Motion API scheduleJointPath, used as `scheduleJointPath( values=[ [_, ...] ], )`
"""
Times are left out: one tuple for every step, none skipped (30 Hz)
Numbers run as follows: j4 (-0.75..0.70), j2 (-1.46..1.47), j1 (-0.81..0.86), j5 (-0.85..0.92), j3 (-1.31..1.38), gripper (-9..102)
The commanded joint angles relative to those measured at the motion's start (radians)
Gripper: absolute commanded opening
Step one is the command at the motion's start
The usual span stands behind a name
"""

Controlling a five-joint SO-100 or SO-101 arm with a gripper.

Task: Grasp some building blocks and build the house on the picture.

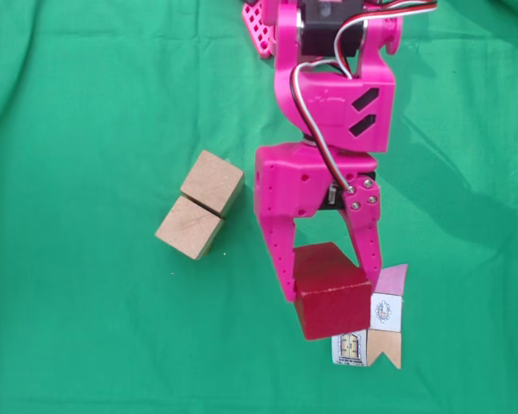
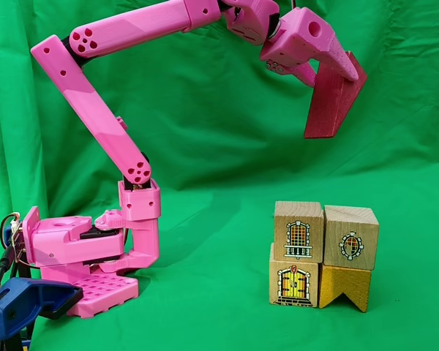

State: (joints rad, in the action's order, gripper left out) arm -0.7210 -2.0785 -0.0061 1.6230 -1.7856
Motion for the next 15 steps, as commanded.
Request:
scheduleJointPath(
  values=[
    [0.002, -0.043, 0.0, -0.048, 0.018, 20],
    [0.002, -0.044, 0.0, -0.049, 0.018, 20],
    [0.0, -0.051, 0.003, -0.051, 0.018, 20],
    [-0.002, -0.06, 0.002, -0.051, 0.017, 20],
    [-0.002, -0.067, 0.002, -0.051, 0.015, 20],
    [-0.002, -0.074, 0.003, -0.051, 0.006, 20],
    [-0.002, -0.078, 0.008, -0.051, -0.006, 20],
    [-0.002, -0.081, 0.011, -0.051, -0.02, 20],
    [-0.002, -0.086, 0.012, -0.051, -0.034, 20],
    [-0.002, -0.087, 0.014, -0.051, -0.046, 20],
    [-0.002, -0.089, 0.018, -0.051, -0.055, 20],
    [-0.002, -0.094, 0.028, -0.051, -0.06, 20],
    [-0.003, -0.098, 0.043, -0.051, -0.063, 20],
    [-0.003, -0.1, 0.061, -0.051, -0.064, 20],
    [-0.005, -0.1, 0.08, -0.051, -0.064, 20]
  ],
)
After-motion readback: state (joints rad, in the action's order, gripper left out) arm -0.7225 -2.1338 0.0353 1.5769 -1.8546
